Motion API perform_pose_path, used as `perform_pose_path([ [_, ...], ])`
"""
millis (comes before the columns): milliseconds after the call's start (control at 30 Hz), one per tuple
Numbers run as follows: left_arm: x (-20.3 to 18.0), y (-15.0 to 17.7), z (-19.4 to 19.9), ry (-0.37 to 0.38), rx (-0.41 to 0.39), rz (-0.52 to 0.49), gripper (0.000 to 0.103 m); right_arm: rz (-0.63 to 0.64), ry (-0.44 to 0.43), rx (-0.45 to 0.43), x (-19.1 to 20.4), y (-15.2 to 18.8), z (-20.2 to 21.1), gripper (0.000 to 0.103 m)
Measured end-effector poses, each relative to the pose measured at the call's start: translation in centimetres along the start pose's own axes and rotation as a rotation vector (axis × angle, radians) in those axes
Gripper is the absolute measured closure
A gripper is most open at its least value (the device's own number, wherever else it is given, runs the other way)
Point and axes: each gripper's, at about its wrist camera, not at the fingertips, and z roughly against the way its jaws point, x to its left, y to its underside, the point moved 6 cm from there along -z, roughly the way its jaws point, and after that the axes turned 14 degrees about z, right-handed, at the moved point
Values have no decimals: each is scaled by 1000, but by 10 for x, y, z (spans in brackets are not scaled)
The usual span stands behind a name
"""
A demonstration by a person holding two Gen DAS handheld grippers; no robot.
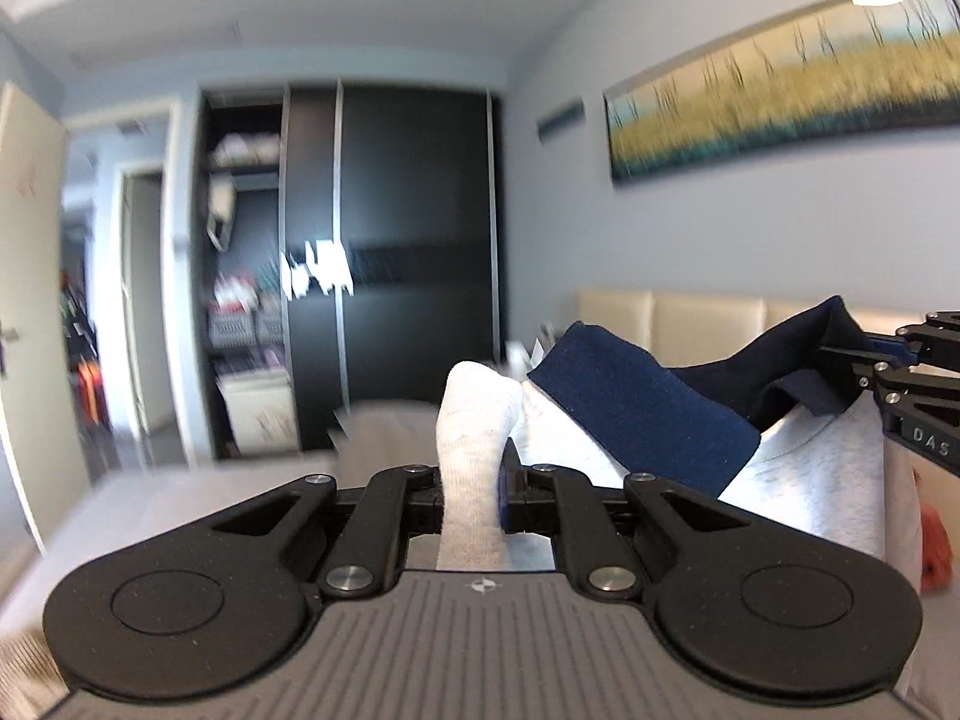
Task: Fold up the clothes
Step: 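Lift the sweatshirt with both tools and lay it flat on the bed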
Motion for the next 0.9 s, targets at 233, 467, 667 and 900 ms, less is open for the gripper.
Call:
perform_pose_path([
  [233,3,-48,34,-5,-110,-23,95,31,44,-122,-12,-64,19,87],
  [467,19,24,64,-4,62,-114,95,60,-109,-64,32,-17,64,87],
  [667,37,140,93,23,289,-150,95,46,-338,73,100,75,105,87],
  [900,44,260,142,97,586,-134,95,2,-614,262,172,176,169,87],
])
